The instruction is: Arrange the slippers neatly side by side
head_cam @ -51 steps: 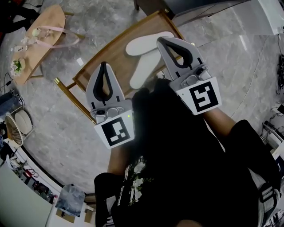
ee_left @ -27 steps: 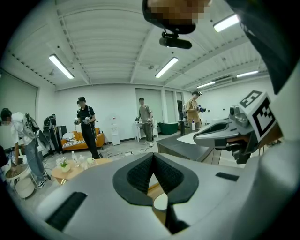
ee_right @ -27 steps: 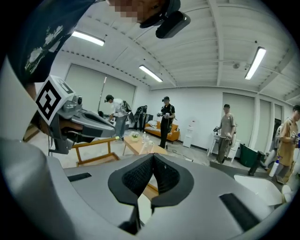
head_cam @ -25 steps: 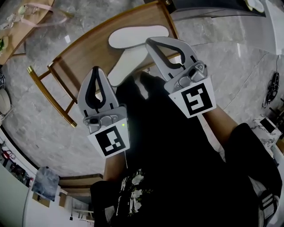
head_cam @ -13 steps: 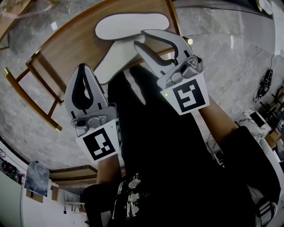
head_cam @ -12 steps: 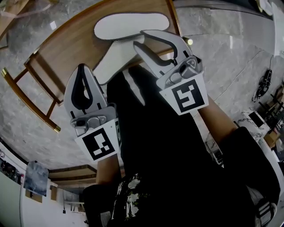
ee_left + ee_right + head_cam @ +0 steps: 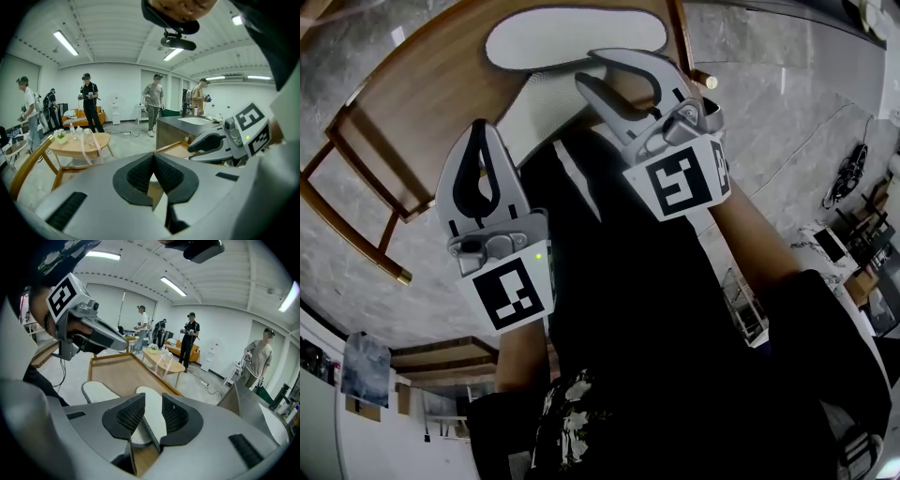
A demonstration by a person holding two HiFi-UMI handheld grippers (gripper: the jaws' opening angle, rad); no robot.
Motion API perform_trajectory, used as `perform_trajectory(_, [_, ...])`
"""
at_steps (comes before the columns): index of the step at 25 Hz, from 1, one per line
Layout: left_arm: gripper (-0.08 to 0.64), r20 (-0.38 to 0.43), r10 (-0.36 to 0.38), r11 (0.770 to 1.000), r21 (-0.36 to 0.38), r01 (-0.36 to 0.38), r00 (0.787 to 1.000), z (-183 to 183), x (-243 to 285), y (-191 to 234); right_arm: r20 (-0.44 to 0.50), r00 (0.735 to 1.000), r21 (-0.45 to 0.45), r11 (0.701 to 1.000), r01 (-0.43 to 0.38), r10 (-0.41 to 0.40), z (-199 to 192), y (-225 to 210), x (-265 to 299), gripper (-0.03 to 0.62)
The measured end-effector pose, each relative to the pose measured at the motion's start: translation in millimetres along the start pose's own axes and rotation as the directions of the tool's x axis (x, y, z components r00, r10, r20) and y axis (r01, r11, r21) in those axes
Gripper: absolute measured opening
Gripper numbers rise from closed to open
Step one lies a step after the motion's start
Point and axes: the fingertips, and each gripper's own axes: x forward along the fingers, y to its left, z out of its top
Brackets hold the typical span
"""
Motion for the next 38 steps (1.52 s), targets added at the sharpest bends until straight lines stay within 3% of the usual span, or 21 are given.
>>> perform_trajectory(5, [0.002, -0.023, -0.012, 1.000, -0.024, 0.011, 1.000, -15, 7, -2, -0.052, 0.997, 0.022, 0.998, -0.050, 0.051, -24, 8, 13, 0.120])
perform_trajectory(11, [0.002, -0.045, -0.029, 0.999, -0.035, 0.027, 0.999, -23, 13, -7, -0.124, 0.990, -0.090, 0.993, -0.079, 0.068, -44, 12, 24, 0.121])
perform_trajectory(16, [0.002, -0.061, -0.045, 0.999, -0.027, 0.043, 0.997, -30, 14, -7, -0.152, 0.984, -0.117, 0.987, -0.110, 0.091, -54, 20, 35, 0.124])
perform_trajectory(24, [0.002, -0.066, -0.038, 0.999, -0.030, 0.036, 0.997, -33, 14, -2, -0.219, 0.975, -0.193, 0.978, -0.082, 0.039, -70, 21, 47, 0.104])
perform_trajectory(30, [0.002, -0.068, -0.029, 0.999, -0.031, 0.027, 0.997, -34, 9, 1, -0.202, 0.979, -0.157, 0.987, -0.042, 0.009, -59, 19, 47, 0.075])
perform_trajectory(38, [0.002, -0.045, -0.022, 1.000, -0.022, 0.021, 0.999, -26, 3, -1, -0.134, 0.991, -0.044, 0.999, -0.013, 0.007, -34, 4, 39, 0.041])
